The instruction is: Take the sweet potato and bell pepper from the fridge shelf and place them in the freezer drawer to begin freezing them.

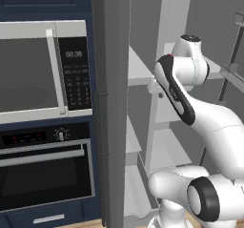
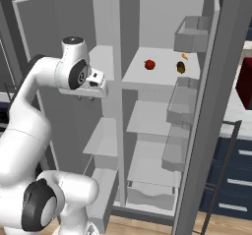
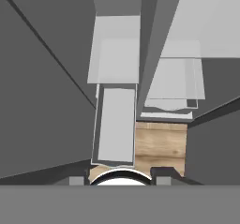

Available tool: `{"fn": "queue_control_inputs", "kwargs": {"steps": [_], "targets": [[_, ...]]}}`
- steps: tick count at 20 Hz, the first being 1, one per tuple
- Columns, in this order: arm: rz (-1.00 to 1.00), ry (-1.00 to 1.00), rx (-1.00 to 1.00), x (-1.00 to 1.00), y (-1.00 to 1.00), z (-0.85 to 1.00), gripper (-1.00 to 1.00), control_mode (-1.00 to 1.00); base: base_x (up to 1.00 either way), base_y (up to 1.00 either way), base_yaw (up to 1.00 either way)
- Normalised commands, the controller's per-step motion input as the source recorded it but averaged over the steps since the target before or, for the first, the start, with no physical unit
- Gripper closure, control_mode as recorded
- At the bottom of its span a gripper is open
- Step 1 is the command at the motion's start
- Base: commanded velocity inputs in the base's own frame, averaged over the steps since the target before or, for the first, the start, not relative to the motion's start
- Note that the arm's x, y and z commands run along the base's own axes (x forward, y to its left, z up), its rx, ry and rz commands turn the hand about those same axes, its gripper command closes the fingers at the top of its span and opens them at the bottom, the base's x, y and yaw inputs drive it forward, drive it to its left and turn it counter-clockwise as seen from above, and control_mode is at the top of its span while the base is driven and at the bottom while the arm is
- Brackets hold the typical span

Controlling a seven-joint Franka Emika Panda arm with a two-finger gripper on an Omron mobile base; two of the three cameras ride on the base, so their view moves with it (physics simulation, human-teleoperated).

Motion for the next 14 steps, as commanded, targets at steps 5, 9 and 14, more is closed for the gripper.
{"fn": "queue_control_inputs", "kwargs": {"steps": [5,9,14], "targets": [[0.00,-0.04,0.00,-0.07,-0.03,-0.07,-1.00,-1.00,0.00,0.00,0.00],[0.00,-0.25,0.01,-0.38,-0.72,0.00,-1.00,-1.00,0.00,0.00,0.00],[-0.01,-0.04,0.03,-0.09,-0.85,0.02,-1.00,-1.00,0.00,0.00,0.00]]}}
